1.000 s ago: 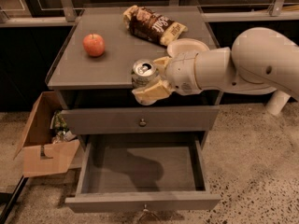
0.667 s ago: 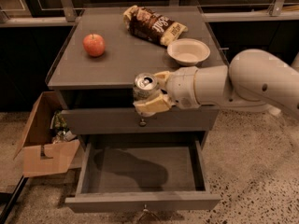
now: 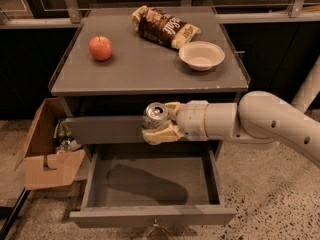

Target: Place 7up can into middle drawer

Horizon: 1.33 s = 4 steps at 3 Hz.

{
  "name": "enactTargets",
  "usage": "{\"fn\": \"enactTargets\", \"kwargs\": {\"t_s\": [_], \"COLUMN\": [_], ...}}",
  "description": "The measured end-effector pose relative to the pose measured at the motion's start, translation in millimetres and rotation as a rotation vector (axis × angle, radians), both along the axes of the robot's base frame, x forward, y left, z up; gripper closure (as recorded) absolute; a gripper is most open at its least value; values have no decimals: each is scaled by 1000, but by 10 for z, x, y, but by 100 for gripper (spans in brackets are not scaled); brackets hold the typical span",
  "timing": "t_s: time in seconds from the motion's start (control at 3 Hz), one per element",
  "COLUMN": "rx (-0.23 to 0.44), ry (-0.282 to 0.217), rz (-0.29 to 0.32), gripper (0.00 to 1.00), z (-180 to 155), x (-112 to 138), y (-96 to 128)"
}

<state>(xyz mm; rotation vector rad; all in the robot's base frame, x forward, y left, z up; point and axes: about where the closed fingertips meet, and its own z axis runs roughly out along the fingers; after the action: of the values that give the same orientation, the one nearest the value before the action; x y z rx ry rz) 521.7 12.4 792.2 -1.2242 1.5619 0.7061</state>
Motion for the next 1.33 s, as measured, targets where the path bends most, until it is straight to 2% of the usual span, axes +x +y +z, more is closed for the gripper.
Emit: {"fn": "enactTargets", "kwargs": {"t_s": [0.33, 1.0, 1.33], "rx": [-12, -142, -142], "ry": [20, 66, 66], "rz": [-24, -105, -105], "gripper": [100, 100, 100], "z": [-321, -1061, -1061], "x": [0, 39, 39], "y": [-13, -119, -119]}}
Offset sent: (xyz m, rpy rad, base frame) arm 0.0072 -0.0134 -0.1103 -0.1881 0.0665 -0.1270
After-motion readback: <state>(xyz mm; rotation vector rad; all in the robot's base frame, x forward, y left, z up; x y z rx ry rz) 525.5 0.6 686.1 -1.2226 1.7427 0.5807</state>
